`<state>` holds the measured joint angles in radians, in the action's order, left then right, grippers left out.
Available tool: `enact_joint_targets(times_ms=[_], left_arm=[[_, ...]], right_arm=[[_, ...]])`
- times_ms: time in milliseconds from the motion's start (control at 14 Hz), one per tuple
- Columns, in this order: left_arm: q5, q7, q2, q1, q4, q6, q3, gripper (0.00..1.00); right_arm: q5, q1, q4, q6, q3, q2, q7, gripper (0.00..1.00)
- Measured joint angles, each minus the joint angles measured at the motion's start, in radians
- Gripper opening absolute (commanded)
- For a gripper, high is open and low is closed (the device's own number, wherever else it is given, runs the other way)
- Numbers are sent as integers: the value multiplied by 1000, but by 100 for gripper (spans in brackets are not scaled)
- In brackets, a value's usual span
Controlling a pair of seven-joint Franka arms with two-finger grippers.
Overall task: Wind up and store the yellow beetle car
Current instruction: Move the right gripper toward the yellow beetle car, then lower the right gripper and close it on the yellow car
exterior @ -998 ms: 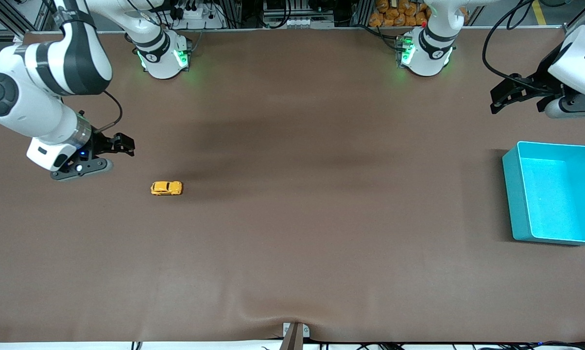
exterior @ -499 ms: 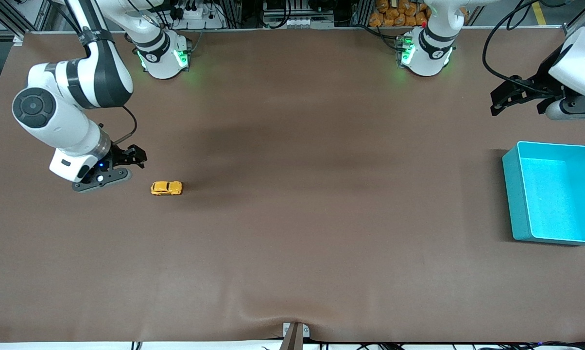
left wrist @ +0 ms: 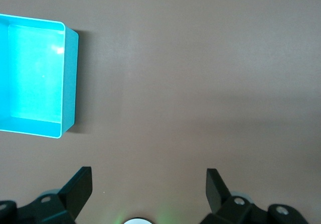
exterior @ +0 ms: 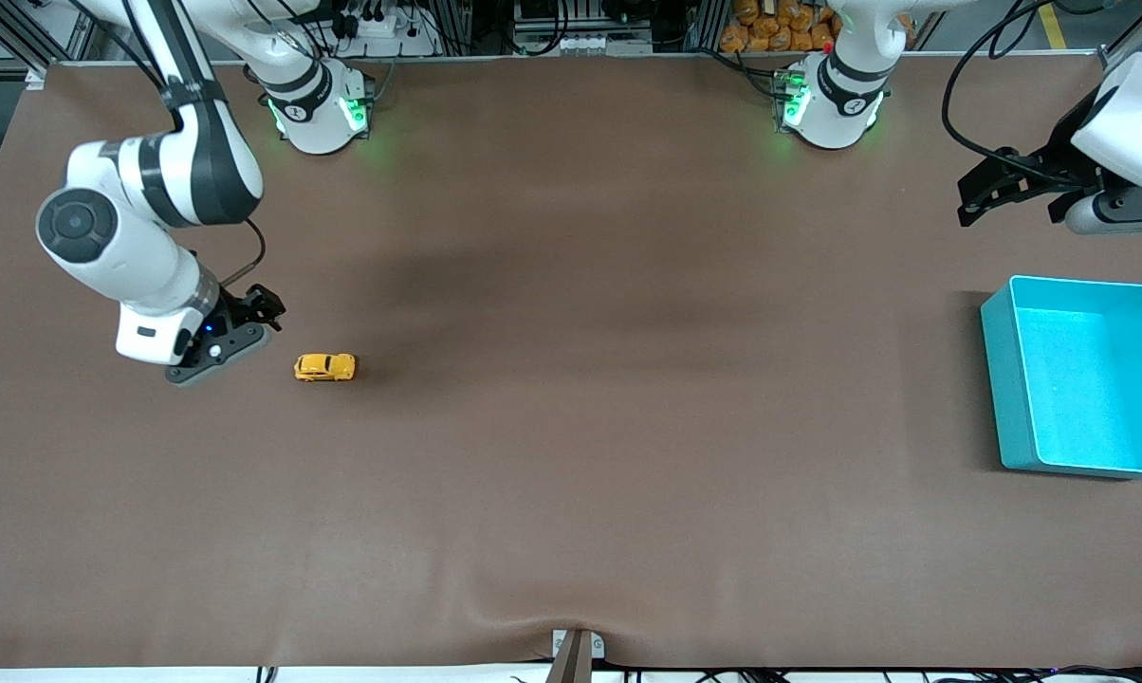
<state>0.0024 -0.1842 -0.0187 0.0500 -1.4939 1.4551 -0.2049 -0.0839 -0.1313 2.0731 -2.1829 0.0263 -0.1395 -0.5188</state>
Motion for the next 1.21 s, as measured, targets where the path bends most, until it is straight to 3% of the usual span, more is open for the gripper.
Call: enact_joint_targets(times_ms=[642, 927, 1212], left_arm=[[-40, 0, 0, 27, 0, 1, 6, 100], [-41, 0, 0, 27, 0, 1, 5, 100], [-41, 0, 0, 27, 0, 1, 4, 100]], right_arm=[[0, 4, 55, -174, -6, -124, -570, 100], [0, 3, 95, -301, -7, -178, -657, 100], [0, -2, 124, -400, -22, -261, -756, 87]])
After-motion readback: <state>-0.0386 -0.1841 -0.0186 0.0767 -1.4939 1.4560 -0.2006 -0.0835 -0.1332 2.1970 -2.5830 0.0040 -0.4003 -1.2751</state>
